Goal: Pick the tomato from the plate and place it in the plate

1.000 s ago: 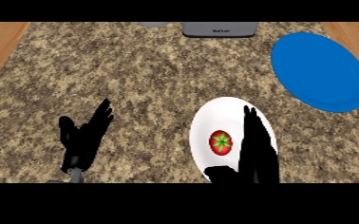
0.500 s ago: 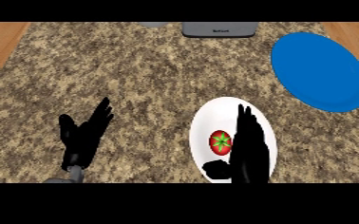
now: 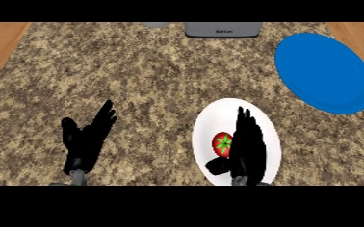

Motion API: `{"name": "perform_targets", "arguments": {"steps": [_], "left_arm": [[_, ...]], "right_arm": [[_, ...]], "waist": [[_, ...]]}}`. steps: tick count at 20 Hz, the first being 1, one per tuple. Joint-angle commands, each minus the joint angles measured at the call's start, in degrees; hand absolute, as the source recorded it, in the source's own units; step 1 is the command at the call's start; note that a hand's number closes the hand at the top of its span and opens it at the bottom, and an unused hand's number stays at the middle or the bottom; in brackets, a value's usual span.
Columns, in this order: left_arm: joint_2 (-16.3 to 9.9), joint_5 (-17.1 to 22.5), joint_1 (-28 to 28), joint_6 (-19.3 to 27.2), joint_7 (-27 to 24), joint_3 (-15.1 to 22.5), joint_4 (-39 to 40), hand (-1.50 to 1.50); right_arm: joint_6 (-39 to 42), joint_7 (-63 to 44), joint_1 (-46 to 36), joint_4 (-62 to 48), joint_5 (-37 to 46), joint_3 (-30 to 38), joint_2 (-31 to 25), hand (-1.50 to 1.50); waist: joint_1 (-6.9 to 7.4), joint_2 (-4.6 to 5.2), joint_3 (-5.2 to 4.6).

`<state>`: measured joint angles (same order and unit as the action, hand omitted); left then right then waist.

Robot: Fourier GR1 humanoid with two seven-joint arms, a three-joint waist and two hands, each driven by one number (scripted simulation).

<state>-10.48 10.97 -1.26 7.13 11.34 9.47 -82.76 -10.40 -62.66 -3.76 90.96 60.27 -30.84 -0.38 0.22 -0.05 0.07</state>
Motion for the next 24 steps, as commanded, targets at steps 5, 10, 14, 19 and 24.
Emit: {"name": "perform_targets", "arguments": {"steps": [5,10,14,19,24], "left_arm": [[0.91,-0.60,0.10,-1.87,-1.59,-1.44,2.96,0.00],[0.32,0.03,-1.70,-4.21,-1.87,-3.33,2.40,0.00],[1.87,-2.25,-3.97,-2.27,0.37,-1.35,-3.24,0.00],[2.02,-1.82,-1.67,-1.41,1.82,-2.27,-2.87,0.00],[3.64,-2.85,-0.77,-0.80,0.28,-1.44,0.30,0.00]], "right_arm": [[-2.11,-0.75,-4.86,-12.28,-3.57,-1.67,0.36,1.50],[0.73,2.14,-3.56,-9.99,0.02,2.04,0.37,1.50],[1.99,1.77,0.42,-4.71,4.35,0.23,-0.39,1.50],[0.95,15.38,1.67,1.25,3.29,-5.54,-6.20,1.50],[-1.69,30.47,-1.57,8.98,-0.63,-9.64,-10.39,1.50]], "waist": [[0.10,0.12,-0.07],[-0.08,0.05,-0.08],[-0.14,-0.03,-0.07],[-0.18,-0.16,-0.03],[-0.34,-0.12,-0.01]]}}
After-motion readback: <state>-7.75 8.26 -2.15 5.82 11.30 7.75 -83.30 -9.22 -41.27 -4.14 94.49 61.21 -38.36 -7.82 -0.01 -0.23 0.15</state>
